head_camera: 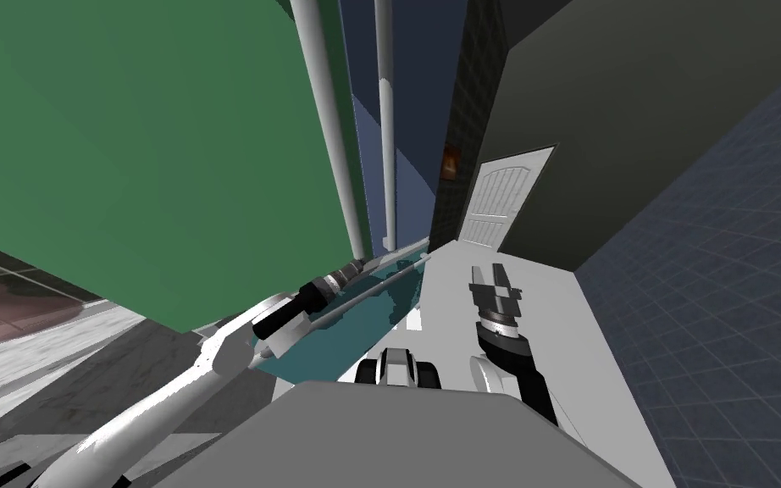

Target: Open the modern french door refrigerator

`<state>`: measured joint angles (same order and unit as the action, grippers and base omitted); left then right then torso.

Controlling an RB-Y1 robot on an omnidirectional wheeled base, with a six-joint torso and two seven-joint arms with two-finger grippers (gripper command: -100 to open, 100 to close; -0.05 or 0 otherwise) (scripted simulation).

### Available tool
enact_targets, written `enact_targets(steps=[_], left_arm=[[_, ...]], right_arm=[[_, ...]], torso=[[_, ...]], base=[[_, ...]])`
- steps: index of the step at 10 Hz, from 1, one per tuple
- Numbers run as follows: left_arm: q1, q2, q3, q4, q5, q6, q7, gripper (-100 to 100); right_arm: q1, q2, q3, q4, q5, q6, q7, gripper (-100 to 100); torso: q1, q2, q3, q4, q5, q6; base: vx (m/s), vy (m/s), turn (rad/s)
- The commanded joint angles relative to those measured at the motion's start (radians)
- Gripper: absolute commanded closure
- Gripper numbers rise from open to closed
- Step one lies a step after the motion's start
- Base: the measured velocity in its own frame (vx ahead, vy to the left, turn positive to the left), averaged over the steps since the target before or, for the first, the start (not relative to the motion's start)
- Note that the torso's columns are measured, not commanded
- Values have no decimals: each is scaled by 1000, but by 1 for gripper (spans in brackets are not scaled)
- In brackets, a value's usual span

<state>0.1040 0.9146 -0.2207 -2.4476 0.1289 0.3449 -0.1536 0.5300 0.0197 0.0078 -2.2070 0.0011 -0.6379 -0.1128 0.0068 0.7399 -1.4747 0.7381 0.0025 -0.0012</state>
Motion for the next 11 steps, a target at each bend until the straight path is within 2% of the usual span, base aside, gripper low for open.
enact_targets(steps=[1, 3, 9, 10, 11], left_arm=[[-28, -27, -53, -30, -13, 42, -17, 100], [-55, -53, -107, -60, -26, 84, -34, 100], [-138, -133, -267, -151, -64, 209, -84, 100], [-116, -124, -261, -138, -62, 206, -79, 100], [-147, -134, -283, -116, -52, 209, -82, 100]], right_arm=[[0, 0, 0, 0, 0, 0, 0, 0], [0, 0, 0, 0, 0, 0, 0, 0], [0, 0, 0, 0, 0, 0, 0, 0], [0, 0, 0, 0, 0, 0, 0, 0], [0, 0, 0, 0, 0, 0, 0, 0]], torso=[[-2, 6, 3, 3, -2, 5], [-3, 8, 5, 6, -2, -3], [-3, 9, 4, 9, -2, -3], [-4, 8, 2, 10, -3, -1], [-3, 2, -1, 7, -2, -5]], base=[[-116, 150, -199], [-102, 129, -188], [-156, 137, -224], [-70, 51, -105], [-92, 52, -198]])
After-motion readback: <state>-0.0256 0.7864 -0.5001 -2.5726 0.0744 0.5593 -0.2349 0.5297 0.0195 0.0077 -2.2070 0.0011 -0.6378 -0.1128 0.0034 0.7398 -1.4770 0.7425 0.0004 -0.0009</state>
